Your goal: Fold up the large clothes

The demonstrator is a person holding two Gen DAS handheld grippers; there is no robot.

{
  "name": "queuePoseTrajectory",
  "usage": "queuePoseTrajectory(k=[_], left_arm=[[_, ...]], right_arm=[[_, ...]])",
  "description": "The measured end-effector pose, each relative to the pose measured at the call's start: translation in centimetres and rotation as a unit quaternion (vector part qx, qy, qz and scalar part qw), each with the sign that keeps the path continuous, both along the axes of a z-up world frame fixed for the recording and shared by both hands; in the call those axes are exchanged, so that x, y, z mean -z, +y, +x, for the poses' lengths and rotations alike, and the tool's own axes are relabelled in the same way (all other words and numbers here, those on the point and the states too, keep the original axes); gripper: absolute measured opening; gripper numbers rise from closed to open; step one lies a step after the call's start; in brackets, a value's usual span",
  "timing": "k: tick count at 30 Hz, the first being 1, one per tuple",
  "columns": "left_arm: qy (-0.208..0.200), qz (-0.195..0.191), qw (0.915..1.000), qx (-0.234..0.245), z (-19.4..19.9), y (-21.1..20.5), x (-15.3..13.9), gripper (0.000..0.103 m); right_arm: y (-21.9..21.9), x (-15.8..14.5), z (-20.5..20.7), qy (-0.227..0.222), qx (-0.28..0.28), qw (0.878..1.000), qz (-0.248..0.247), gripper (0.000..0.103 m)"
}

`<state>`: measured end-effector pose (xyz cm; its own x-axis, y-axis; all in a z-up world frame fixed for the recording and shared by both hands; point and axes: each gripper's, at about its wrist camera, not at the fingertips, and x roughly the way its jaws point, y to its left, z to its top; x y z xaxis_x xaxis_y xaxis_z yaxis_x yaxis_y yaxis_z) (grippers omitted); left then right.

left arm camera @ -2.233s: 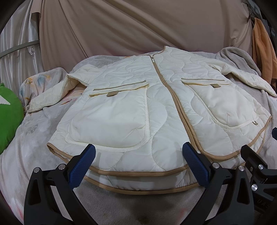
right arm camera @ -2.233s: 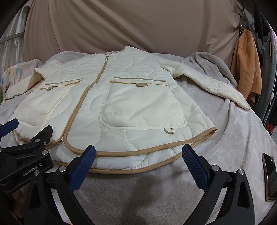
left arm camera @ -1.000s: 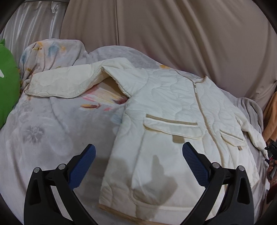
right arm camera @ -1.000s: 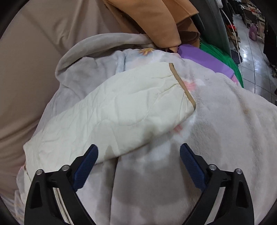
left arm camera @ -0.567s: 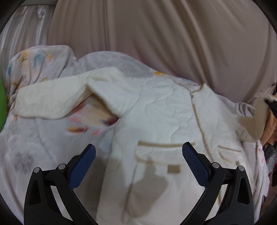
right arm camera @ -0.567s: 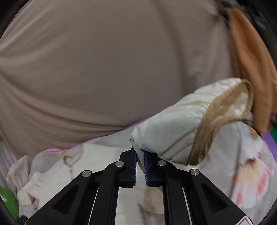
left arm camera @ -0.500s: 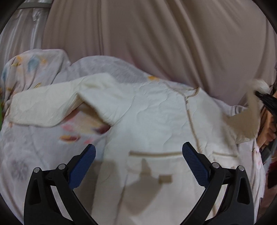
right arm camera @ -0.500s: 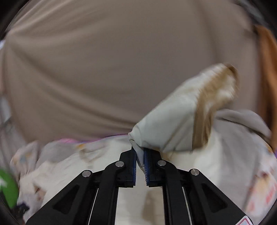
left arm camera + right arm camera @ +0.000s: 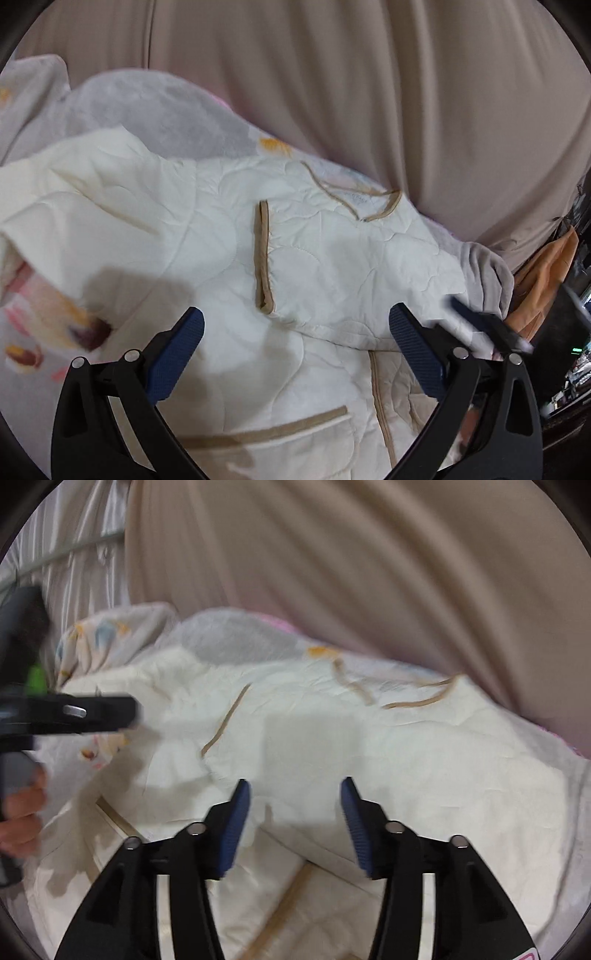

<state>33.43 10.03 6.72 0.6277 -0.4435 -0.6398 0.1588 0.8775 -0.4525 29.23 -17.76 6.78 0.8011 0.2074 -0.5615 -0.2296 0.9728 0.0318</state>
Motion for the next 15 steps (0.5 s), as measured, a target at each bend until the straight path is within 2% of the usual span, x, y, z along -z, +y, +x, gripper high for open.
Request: queuePoseTrajectory(k=[1,3,5,6,7,8,10,11,12,13,15], left_arm=[[0.013,-0.003,0.9999,0.001,0.9,-0.4,0.7,0.098],[0.038,-0.001,0.9991,0.021,2.2,-1.6,1.9,0.097],[0.059,0.014,0.9977,0.032,3.7,-3.0,3.3,0.085],[0.066,0.020,0.9969,0.037,4.3,-3.5,3.8,0.073],[0.072,0.023,0.9962,0.043,4.8,-3.9,4.1,0.056],[0.077,0.031,0.9957,0.042,5.1,-4.1,4.6,0.049],[0.074,0.044,0.9960,0.026,5.3,-4.1,4.8,0.019],[0.071,0.047,0.9962,0.020,5.5,-4.0,4.7,0.012],[0.067,0.044,0.9966,0.020,5.4,-3.6,4.5,0.008],[0.056,0.044,0.9973,0.017,5.2,-3.4,4.0,0.006],[0.022,0.060,0.9979,0.012,4.6,-2.8,2.5,0.005]], right_arm=[[-2.8,-0.3,-1.0,-0.008,0.026,1.000,0.015,0.068],[-7.7,-0.3,-2.4,-0.006,0.080,0.996,0.039,0.070],[-12.5,0.5,-2.7,0.015,0.149,0.987,0.054,0.071],[-15.0,1.3,-2.7,0.031,0.187,0.980,0.067,0.072],[-17.0,2.2,-2.6,0.047,0.217,0.972,0.081,0.073],[-18.3,3.0,-2.2,0.062,0.236,0.965,0.091,0.073],[-20.6,5.2,-1.1,0.104,0.262,0.952,0.117,0.073],[-21.3,6.0,-0.7,0.118,0.266,0.949,0.121,0.071],[-21.3,6.6,0.0,0.128,0.259,0.949,0.123,0.057],[-20.7,6.6,0.6,0.135,0.244,0.953,0.119,0.033],[-19.0,5.0,0.7,0.110,0.231,0.962,0.093,0.012]])
